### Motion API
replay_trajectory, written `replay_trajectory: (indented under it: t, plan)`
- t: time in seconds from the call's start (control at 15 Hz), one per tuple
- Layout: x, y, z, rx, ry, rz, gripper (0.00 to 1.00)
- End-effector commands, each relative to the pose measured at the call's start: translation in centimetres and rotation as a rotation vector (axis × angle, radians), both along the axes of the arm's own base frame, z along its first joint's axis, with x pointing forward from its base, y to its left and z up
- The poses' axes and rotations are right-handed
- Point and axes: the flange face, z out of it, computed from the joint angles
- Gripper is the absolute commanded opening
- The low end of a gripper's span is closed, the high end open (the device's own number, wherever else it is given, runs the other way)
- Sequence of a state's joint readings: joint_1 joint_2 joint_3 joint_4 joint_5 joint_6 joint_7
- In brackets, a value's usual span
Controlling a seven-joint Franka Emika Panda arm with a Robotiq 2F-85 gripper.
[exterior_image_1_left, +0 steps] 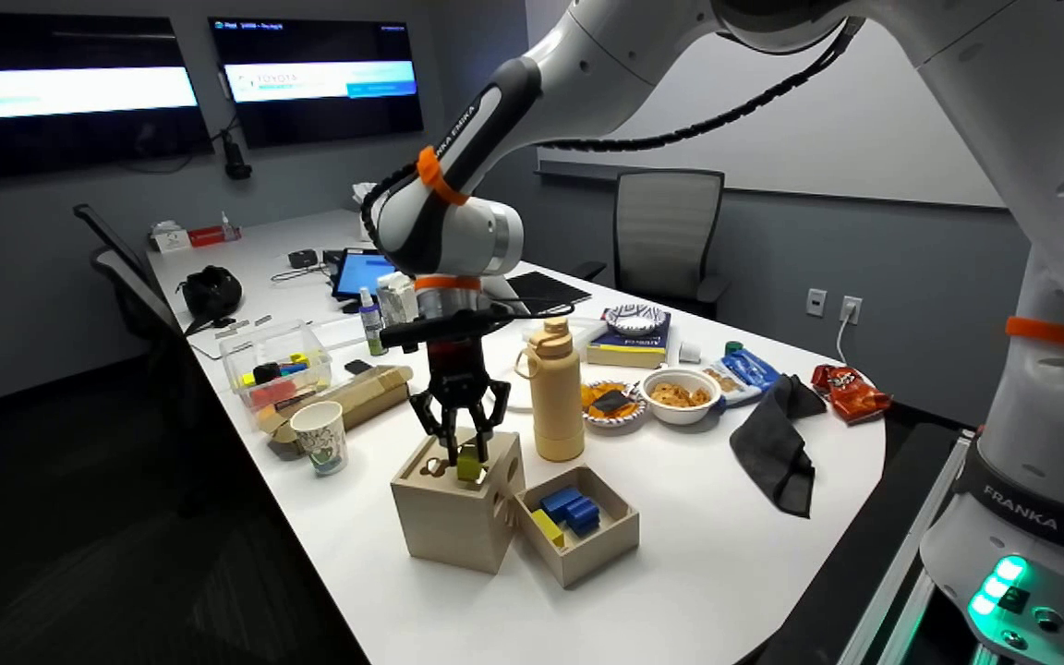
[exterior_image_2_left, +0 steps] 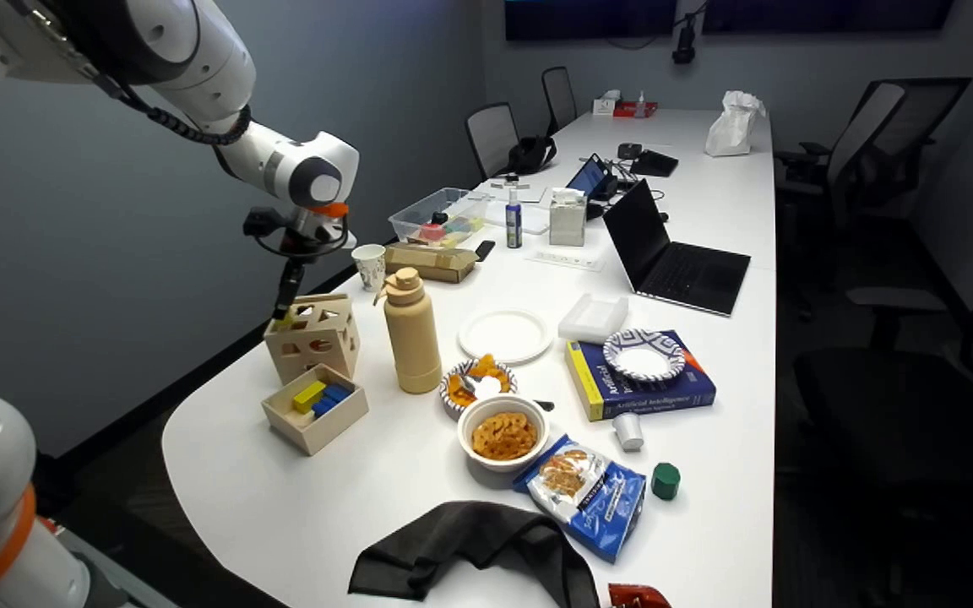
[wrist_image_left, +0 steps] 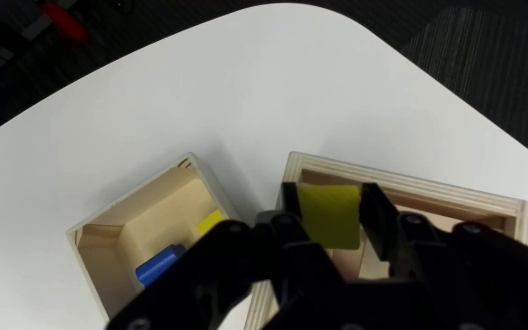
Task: Put a yellow item in the cube
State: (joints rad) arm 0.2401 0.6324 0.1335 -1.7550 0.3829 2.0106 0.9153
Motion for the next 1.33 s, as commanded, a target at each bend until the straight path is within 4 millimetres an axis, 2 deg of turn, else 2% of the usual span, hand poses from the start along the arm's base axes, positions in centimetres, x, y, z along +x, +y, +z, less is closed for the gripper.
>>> replay_trajectory:
  t: [0.0, 1.27]
  plan:
    - [1.3, 0.1, -0.3, 0.016, 0.019, -0.022, 0.13]
    - [1.7, -0.4, -2.1, -0.052, 0.073, -0.116, 0.13]
